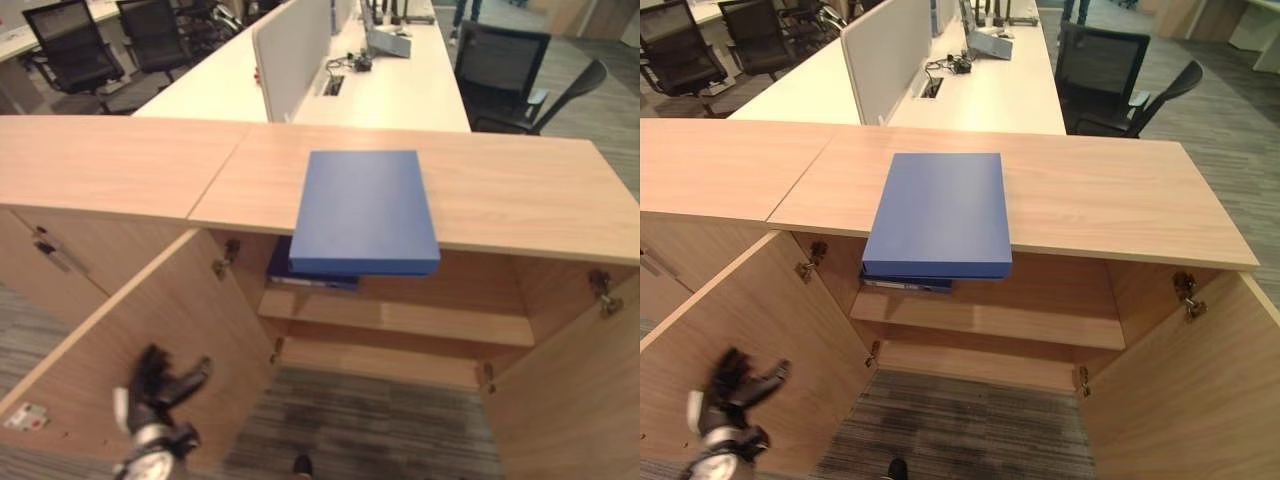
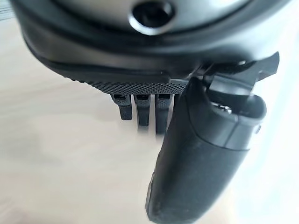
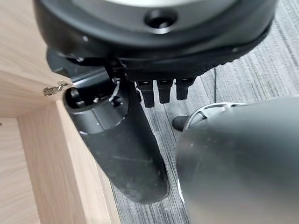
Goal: Put the empty folder in the office cabinet
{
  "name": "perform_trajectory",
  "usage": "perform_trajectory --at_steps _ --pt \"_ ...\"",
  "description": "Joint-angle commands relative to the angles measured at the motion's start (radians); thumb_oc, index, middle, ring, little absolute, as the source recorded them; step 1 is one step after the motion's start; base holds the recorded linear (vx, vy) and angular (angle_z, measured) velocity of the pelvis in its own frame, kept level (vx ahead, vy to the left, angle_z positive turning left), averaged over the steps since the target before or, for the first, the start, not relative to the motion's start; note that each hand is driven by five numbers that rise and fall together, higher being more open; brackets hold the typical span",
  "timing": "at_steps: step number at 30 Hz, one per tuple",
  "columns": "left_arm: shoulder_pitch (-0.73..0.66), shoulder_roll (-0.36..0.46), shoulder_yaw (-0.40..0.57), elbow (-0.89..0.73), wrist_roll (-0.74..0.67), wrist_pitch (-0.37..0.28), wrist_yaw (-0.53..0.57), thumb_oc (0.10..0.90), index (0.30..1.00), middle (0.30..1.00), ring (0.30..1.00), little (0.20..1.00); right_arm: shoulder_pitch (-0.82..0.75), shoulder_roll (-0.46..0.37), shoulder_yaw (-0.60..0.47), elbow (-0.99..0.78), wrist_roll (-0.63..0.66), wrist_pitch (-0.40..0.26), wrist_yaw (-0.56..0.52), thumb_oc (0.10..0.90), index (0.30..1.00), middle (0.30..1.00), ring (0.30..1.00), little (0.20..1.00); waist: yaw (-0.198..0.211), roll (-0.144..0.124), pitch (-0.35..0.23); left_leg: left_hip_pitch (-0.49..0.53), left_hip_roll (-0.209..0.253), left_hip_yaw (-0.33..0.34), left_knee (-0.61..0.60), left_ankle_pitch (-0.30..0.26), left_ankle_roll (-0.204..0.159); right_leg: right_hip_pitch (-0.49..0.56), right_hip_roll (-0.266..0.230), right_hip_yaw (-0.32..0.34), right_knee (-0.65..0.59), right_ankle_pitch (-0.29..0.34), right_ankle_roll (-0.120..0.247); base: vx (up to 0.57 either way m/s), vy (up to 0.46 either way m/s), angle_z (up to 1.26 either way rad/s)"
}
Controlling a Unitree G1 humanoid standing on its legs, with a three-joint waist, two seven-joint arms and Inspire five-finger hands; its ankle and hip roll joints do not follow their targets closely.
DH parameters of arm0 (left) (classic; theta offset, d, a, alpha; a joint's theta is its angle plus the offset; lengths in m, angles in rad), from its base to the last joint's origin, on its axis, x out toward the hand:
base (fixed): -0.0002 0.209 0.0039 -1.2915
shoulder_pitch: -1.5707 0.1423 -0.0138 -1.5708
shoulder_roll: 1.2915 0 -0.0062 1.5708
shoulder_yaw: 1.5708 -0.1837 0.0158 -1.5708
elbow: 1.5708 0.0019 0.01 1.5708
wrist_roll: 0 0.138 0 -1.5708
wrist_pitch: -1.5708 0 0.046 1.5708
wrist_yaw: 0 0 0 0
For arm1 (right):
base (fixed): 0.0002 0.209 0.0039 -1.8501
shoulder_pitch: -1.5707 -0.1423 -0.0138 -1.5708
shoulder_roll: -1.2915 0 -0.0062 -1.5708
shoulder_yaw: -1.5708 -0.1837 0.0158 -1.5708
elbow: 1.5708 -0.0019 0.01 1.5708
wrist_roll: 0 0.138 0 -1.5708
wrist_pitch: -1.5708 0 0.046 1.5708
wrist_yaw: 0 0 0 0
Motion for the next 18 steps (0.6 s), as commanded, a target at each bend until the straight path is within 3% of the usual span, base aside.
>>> perform_trajectory --at_steps 1,4,9,18 --pt "-0.141 0.107 0.135 -0.197 0.187 -0.2 0.174 0.8 0.9 0.9 0.9 0.9 -0.035 0.036 0.044 0.038 0.021 -0.021 -0.01 0.8 0.9 0.9 0.9 0.9 0.012 -0.045 0.001 0.028 0.026 -0.025 -0.025 -0.048 -0.06 0.012 -0.015 0.044 -0.127 0.109 0.036 0.03 -0.029 0.04" --pt "-0.212 0.167 0.159 -0.246 0.249 -0.206 0.209 0.8 0.9 0.9 0.9 0.9 -0.038 0.035 0.061 0.055 0.009 -0.025 -0.007 0.8 0.9 0.9 0.9 0.9 0.01 -0.045 -0.005 0.028 0.027 -0.024 -0.025 -0.047 -0.064 0.013 -0.016 0.041 -0.129 0.108 0.038 0.0 -0.003 0.01" --pt "-0.342 0.299 0.102 -0.324 0.25 -0.231 0.141 0.8 0.9 0.9 0.9 0.9 -0.063 0.018 0.077 0.102 -0.017 -0.022 0.011 0.8 0.9 0.9 0.9 0.9 -0.004 -0.031 -0.018 0.035 0.024 -0.026 -0.025 -0.047 -0.07 0.024 -0.017 0.039 -0.132 0.105 0.042 0.0 0.0 0.0" --pt "-0.389 0.339 -0.018 -0.387 0.099 -0.242 -0.021 0.8 0.9 0.9 0.9 0.9 -0.063 0.009 0.08 0.109 -0.028 -0.009 0.047 0.8 0.9 0.9 0.9 0.9 -0.033 -0.016 -0.03 0.048 0.026 -0.023 -0.025 -0.053 -0.072 0.038 -0.016 0.042 -0.136 0.101 0.044 0.0 0.0 0.0"
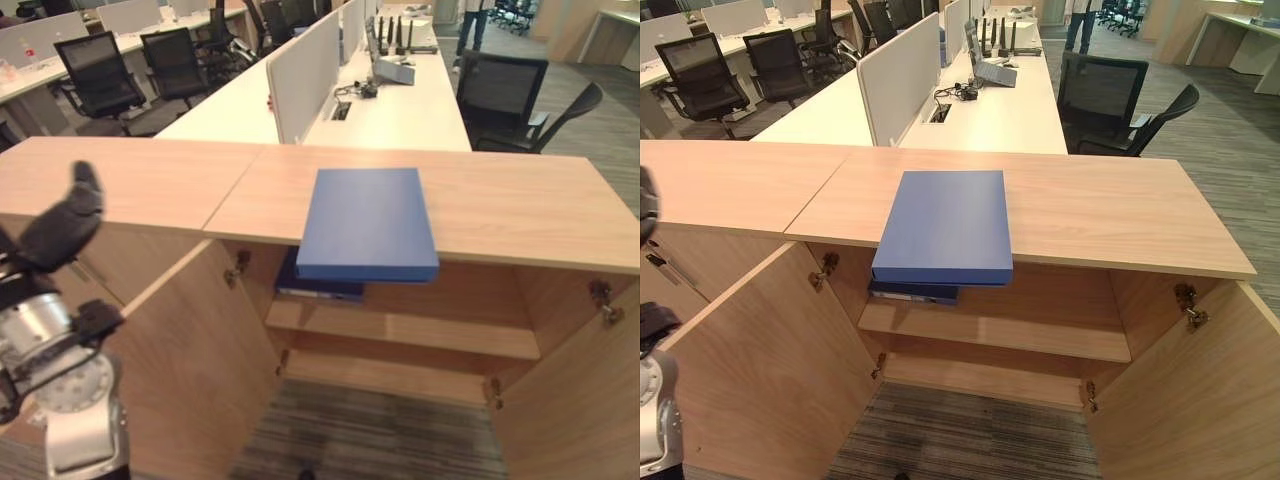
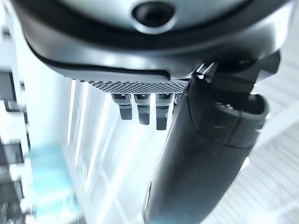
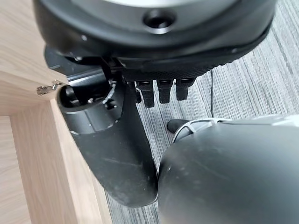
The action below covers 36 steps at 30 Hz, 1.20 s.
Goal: Put the empty folder in the office cabinet
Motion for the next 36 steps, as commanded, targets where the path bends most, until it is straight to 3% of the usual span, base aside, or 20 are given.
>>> perform_trajectory --at_steps 1,11,20,25,29,36 --pt "-0.075 0.097 -0.011 -0.105 -0.072 -0.067 -0.071 0.8 0.9 0.9 0.9 0.9 -0.055 0.039 0.043 0.02 -0.027 -0.003 0.015 0.8 0.9 0.9 0.9 0.9 -0.013 -0.05 0.017 0.047 0.023 -0.02 -0.012 -0.065 -0.062 0.037 -0.021 0.042 -0.122 0.088 0.045 0.0 0.0 0.0" --pt "-0.087 0.219 -0.142 -0.1 0.04 0.019 -0.247 0.8 0.9 0.9 0.9 0.9 -0.056 0.031 0.044 0.014 -0.046 0.013 0.033 0.8 0.9 0.9 0.9 0.9 -0.032 -0.04 0.005 0.063 0.024 -0.013 -0.012 -0.072 -0.063 0.052 -0.018 0.05 -0.122 0.084 0.044 0.0 -0.001 0.0" --pt "-0.133 0.3 -0.194 -0.144 0.103 0.015 -0.301 0.8 0.9 0.9 0.9 0.9 -0.059 0.038 0.057 0.029 -0.053 0.018 0.041 0.8 0.9 0.9 0.9 0.9 -0.034 -0.044 -0.005 0.071 0.025 -0.012 -0.012 -0.073 -0.066 0.056 -0.014 0.051 -0.122 0.084 0.046 0.0 0.0 -0.01" --pt "-0.178 0.34 -0.237 -0.148 0.069 0.017 -0.325 0.8 0.9 0.9 0.9 0.9 -0.062 0.037 0.07 0.027 -0.052 0.019 0.05 0.8 0.9 0.9 0.9 0.9 -0.037 -0.047 -0.01 0.075 0.024 -0.012 -0.012 -0.076 -0.065 0.058 -0.014 0.055 -0.122 0.086 0.047 0.0 0.0 0.0" --pt "-0.21 0.382 -0.335 -0.155 -0.116 0.022 -0.399 0.8 0.9 0.9 0.9 0.9 -0.063 0.032 0.085 0.035 -0.059 0.024 0.061 0.8 0.9 0.9 0.9 0.9 -0.046 -0.043 -0.015 0.08 0.022 -0.01 -0.012 -0.078 -0.064 0.06 -0.014 0.06 -0.122 0.086 0.049 0.0 0.0 0.0" --pt "-0.288 0.443 -0.466 -0.165 -0.206 0.028 -0.448 0.8 0.9 0.9 0.9 0.9 -0.054 0.036 0.102 0.057 -0.057 0.027 0.071 0.8 0.9 0.9 0.9 0.9 -0.055 -0.04 -0.013 0.088 0.016 -0.009 -0.012 -0.082 -0.062 0.066 -0.016 0.066 -0.122 0.088 0.05 0.0 0.003 -0.04"
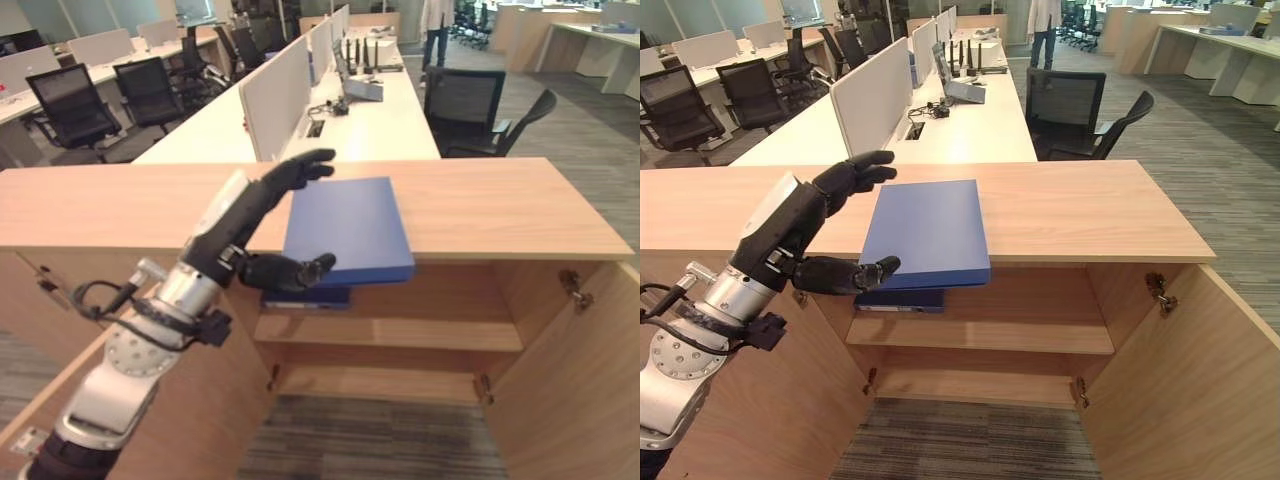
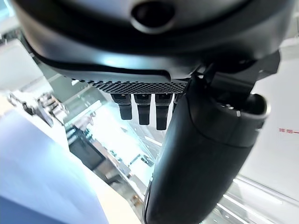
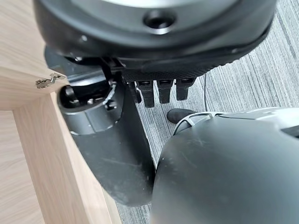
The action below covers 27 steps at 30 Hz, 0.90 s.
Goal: Put the empty folder in the office cabinet
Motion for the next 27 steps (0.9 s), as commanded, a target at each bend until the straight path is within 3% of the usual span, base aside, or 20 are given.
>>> perform_trajectory --at_steps 1,6,9,18,27 --pt "-0.161 0.04 0.041 -0.078 -0.038 -0.058 0.028 0.8 0.9 0.9 0.9 0.9 -0.029 0.038 0.059 0.029 -0.034 0.011 0.022 0.8 0.9 0.9 0.9 0.9 0.007 -0.039 -0.006 0.044 0.023 -0.028 -0.007 -0.082 -0.06 -0.016 -0.037 0.052 0.001 0.015 0.05 0.01 0.001 -0.06" --pt "-0.22 -0.005 0.009 -0.057 0.201 -0.074 0.084 0.8 0.9 0.9 0.9 0.9 -0.006 0.03 0.062 0.023 -0.03 -0.013 0.016 0.8 0.9 0.9 0.9 0.9 -0.005 -0.043 -0.001 0.047 0.023 -0.026 -0.007 -0.085 -0.059 -0.018 -0.037 0.058 0.001 0.015 0.051 0.0 0.0 -0.01" --pt "-0.269 -0.02 -0.027 -0.04 0.292 -0.052 0.059 0.8 0.9 0.9 0.9 0.9 -0.015 0.034 0.049 0.023 -0.01 -0.012 0.007 0.8 0.9 0.9 0.9 0.9 -0.012 -0.045 0.0 0.046 0.024 -0.026 -0.007 -0.087 -0.058 -0.022 -0.036 0.06 0.001 0.016 0.053 0.0 0.0 0.0" --pt "-0.306 -0.052 -0.024 0.041 0.632 -0.042 0.119 0.8 0.9 0.9 0.9 0.9 -0.019 0.036 0.057 -0.006 -0.01 -0.02 -0.016 0.8 0.9 0.9 0.9 0.9 -0.019 -0.051 -0.005 0.048 0.024 -0.015 -0.007 -0.095 -0.056 -0.027 -0.036 0.069 0.001 0.016 0.054 0.01 -0.002 -0.04" --pt "-0.318 -0.097 -0.06 0.086 0.761 -0.037 0.116 0.8 0.9 0.9 0.9 0.9 -0.018 0.029 0.057 -0.018 -0.007 -0.022 -0.026 0.8 0.9 0.9 0.9 0.9 -0.028 -0.055 -0.006 0.05 0.024 -0.006 -0.007 -0.099 -0.055 -0.03 -0.038 0.074 0.001 0.016 0.054 0.0 -0.001 -0.04"
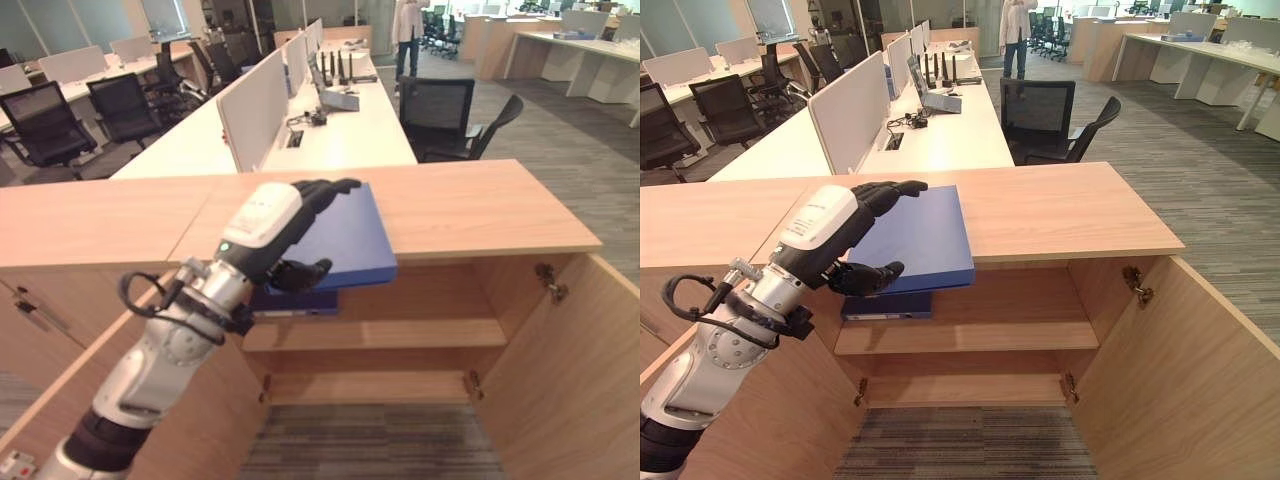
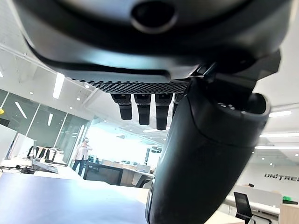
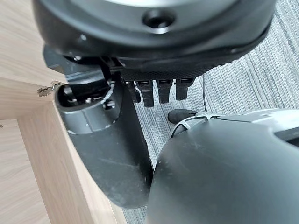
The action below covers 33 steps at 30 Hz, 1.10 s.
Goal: Put the empty folder in the office cabinet
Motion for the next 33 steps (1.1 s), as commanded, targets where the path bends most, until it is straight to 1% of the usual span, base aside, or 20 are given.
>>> perform_trajectory --at_steps 1,7,8,13,14,21,24,27,28,31,33 --pt "-0.203 -0.037 0.038 -0.009 0.045 -0.03 0.083 0.8 0.9 0.9 0.9 0.9 -0.02 0.027 0.036 -0.016 -0.009 -0.01 -0.012 0.8 0.9 0.9 0.9 0.9 -0.001 -0.053 0.016 0.045 0.022 -0.036 -0.007 -0.095 -0.054 -0.013 -0.037 0.041 0.001 0.008 0.055 0.0 0.0 0.0" --pt "-0.174 -0.082 0.012 0.013 -0.015 -0.013 0.036 0.8 0.9 0.9 0.9 0.9 -0.016 0.02 0.029 -0.013 -0.009 -0.006 -0.008 0.8 0.9 0.9 0.9 0.9 -0.003 -0.054 0.017 0.046 0.022 -0.032 -0.007 -0.094 -0.053 -0.013 -0.037 0.045 0.001 0.009 0.053 0.0 0.0 0.0" --pt "-0.137 -0.101 0.012 -0.001 -0.075 -0.008 0.011 0.8 0.9 0.9 0.9 0.9 -0.013 0.021 0.023 -0.011 -0.011 -0.004 -0.004 0.8 0.9 0.9 0.9 0.9 -0.002 -0.055 0.02 0.046 0.023 -0.032 -0.007 -0.095 -0.052 -0.014 -0.037 0.046 0.001 0.009 0.052 0.0 0.0 0.0" --pt "-0.097 -0.108 0.039 -0.033 -0.145 -0.009 -0.006 0.8 0.9 0.9 0.9 0.9 -0.006 0.022 0.021 -0.006 -0.013 -0.003 0.002 0.8 0.9 0.9 0.9 0.9 -0.001 -0.055 0.02 0.047 0.023 -0.031 -0.007 -0.094 -0.051 -0.014 -0.036 0.048 0.001 0.01 0.051 0.0 0.0 0.0" --pt "-0.099 -0.108 0.046 -0.043 -0.169 -0.01 -0.005 0.8 0.9 0.9 0.9 0.9 -0.006 0.021 0.022 -0.004 -0.013 -0.003 0.004 0.8 0.9 0.9 0.9 0.9 -0.001 -0.055 0.018 0.048 0.023 -0.031 -0.007 -0.095 -0.051 -0.013 -0.035 0.048 0.001 0.009 0.05 0.0 0.0 0.0" --pt "-0.13 -0.1 0.053 -0.063 -0.216 -0.014 -0.002 0.8 0.9 0.9 0.9 0.9 -0.017 0.023 0.026 -0.005 -0.006 -0.004 0.006 0.8 0.9 0.9 0.9 0.9 0.0 -0.054 0.019 0.049 0.022 -0.033 -0.007 -0.095 -0.052 -0.012 -0.034 0.047 0.001 0.009 0.049 0.0 0.0 0.0" --pt "-0.133 -0.091 0.058 -0.069 -0.204 -0.016 0.006 0.8 0.9 0.9 0.9 0.9 -0.018 0.025 0.026 -0.007 -0.005 -0.004 0.007 0.8 0.9 0.9 0.9 0.9 0.002 -0.054 0.018 0.05 0.021 -0.032 -0.007 -0.096 -0.052 -0.011 -0.035 0.048 0.001 0.008 0.05 0.0 0.0 0.0" --pt "-0.123 -0.079 0.078 -0.06 -0.138 -0.015 0.046 0.8 0.9 0.9 0.9 0.9 -0.014 0.027 0.027 -0.008 -0.007 -0.005 0.003 0.8 0.9 0.9 0.9 0.9 0.004 -0.056 0.02 0.051 0.02 -0.032 -0.007 -0.097 -0.053 -0.009 -0.034 0.048 0.001 0.008 0.051 0.0 0.0 0.0" --pt "-0.122 -0.079 0.077 -0.059 -0.135 -0.015 0.048 0.8 0.9 0.9 0.9 0.9 -0.014 0.027 0.028 -0.008 -0.007 -0.005 0.003 0.8 0.9 0.9 0.9 0.9 0.003 -0.057 0.02 0.051 0.02 -0.032 -0.007 -0.097 -0.053 -0.009 -0.034 0.048 0.001 0.008 0.051 0.0 0.0 0.0" --pt "-0.119 -0.066 0.086 -0.047 -0.02 -0.027 0.082 0.8 0.9 0.9 0.9 0.9 -0.019 0.03 0.032 -0.011 -0.006 -0.009 -0.007 0.8 0.9 0.9 0.9 0.9 0.005 -0.059 0.022 0.049 0.02 -0.032 -0.007 -0.097 -0.053 -0.01 -0.034 0.048 0.001 0.008 0.052 0.0 0.0 0.0" --pt "-0.12 -0.065 0.076 -0.042 0.02 -0.034 0.086 0.8 0.9 0.9 0.9 0.9 -0.021 0.031 0.035 -0.011 -0.007 -0.008 -0.011 0.8 0.9 0.9 0.9 0.9 0.004 -0.061 0.022 0.049 0.02 -0.031 -0.007 -0.097 -0.053 -0.01 -0.033 0.047 0.001 0.009 0.052 0.0 0.0 0.0"
